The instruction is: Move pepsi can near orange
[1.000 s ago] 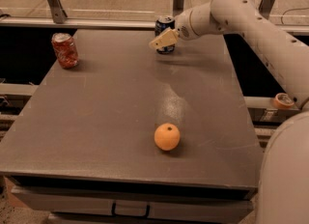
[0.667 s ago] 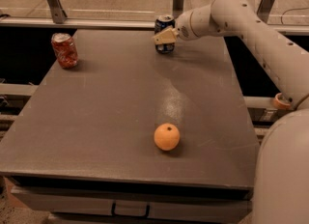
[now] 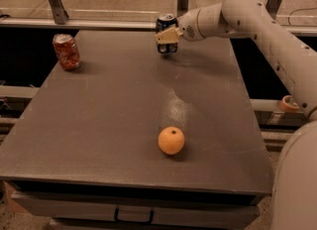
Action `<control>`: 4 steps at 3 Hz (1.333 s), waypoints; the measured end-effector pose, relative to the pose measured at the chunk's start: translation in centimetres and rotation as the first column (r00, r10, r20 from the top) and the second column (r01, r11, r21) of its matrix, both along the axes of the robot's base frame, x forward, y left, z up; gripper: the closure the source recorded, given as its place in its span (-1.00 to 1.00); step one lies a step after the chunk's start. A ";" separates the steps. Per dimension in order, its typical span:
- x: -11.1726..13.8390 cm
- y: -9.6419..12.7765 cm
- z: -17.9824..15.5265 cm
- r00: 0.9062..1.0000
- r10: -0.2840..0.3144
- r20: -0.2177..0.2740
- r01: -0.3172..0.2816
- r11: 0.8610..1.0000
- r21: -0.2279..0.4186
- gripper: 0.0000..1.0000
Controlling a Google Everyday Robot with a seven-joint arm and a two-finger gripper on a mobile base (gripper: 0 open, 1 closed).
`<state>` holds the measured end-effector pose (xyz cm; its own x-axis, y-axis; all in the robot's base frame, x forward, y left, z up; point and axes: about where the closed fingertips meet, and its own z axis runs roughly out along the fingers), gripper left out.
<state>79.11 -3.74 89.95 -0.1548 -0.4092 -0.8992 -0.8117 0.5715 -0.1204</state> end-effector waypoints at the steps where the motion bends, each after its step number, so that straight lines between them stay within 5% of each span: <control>1: -3.4 -0.1 2.0 0.997 0.078 0.016 -0.078 0.997 -0.005 1.00; 2: -3.4 -0.1 2.0 0.997 0.078 0.016 -0.078 0.997 -0.005 1.00; 4: -8.0 0.1 3.2 0.991 0.135 0.010 -0.135 0.991 -0.023 1.00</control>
Offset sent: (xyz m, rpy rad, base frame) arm -0.0294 -0.0004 0.0179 -0.0010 -0.0143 0.0659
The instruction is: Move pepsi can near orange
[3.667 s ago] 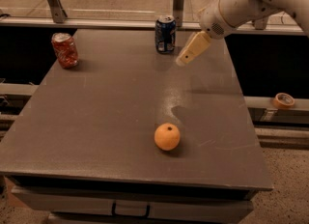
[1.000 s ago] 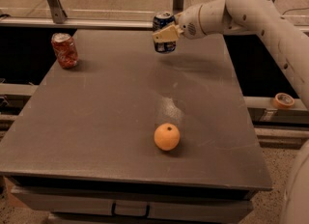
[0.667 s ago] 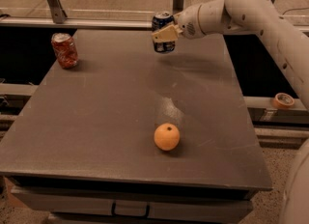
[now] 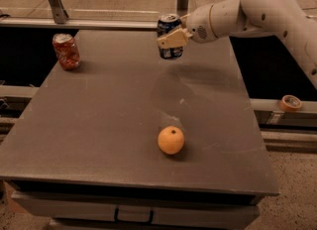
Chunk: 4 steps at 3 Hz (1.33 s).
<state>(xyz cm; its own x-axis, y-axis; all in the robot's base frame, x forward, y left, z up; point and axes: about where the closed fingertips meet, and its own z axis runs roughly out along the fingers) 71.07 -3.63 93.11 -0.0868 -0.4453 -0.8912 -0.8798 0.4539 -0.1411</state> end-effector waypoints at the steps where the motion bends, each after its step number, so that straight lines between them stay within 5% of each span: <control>1: -4.2 -0.7 2.9 1.000 0.015 0.027 -0.015 1.000 -0.016 1.00; 2: -4.7 -0.5 2.7 1.000 0.026 0.013 -0.026 0.999 -0.028 1.00; 4: -10.4 -1.9 3.4 0.999 0.034 0.003 -0.034 0.999 0.014 1.00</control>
Offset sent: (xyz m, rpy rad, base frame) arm -0.0324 -0.0043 0.0210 -0.0103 -0.0187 0.0152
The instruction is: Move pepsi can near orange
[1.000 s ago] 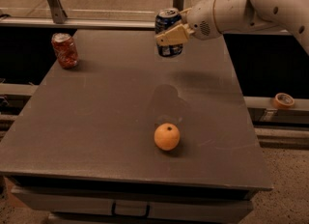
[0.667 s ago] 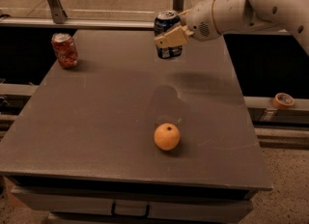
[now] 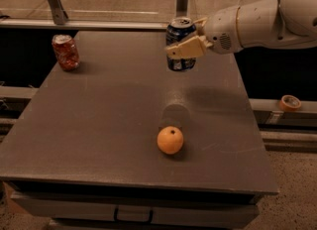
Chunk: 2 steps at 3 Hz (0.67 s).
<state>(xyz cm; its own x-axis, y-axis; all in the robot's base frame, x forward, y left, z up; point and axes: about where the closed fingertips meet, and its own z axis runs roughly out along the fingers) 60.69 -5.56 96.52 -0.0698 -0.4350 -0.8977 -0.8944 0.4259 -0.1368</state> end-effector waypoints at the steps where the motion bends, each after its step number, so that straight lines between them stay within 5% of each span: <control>1: -3.3 -1.2 -1.4 1.000 0.023 -0.019 -0.023 1.000 0.019 1.00; 2: -5.2 -2.6 -3.5 0.998 0.051 -0.046 -0.050 0.999 0.014 1.00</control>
Offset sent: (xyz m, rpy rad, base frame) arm -0.0745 -0.0504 -0.0613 0.0042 0.0858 0.0769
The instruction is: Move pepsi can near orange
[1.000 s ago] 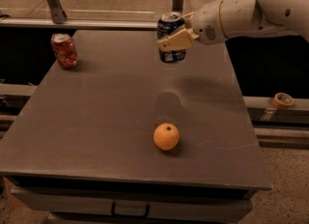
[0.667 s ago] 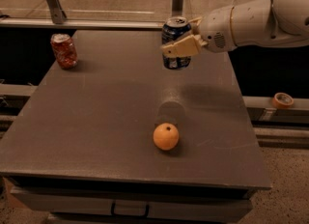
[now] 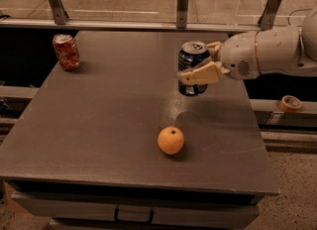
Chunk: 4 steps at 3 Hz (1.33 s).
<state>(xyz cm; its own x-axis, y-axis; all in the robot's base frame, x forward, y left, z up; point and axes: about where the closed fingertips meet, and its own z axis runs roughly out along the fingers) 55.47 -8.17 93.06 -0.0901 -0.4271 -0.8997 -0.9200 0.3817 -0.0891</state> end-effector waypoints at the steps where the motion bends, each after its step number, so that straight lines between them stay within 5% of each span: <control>1: -1.7 -0.3 -2.5 0.998 0.030 -0.057 -0.030 1.000 0.011 1.00; 3: -4.3 0.4 -6.0 0.986 0.076 -0.150 -0.070 0.997 0.044 0.16; 4: -4.4 0.5 -5.9 0.984 0.080 -0.158 -0.074 0.996 0.045 -0.30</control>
Offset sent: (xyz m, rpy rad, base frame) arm -0.0511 0.0010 -0.0763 0.0464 0.1860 0.0832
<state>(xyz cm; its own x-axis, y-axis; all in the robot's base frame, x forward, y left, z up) 51.03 -7.68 87.19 -0.2015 -0.4037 -0.8924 -0.9480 0.3094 0.0740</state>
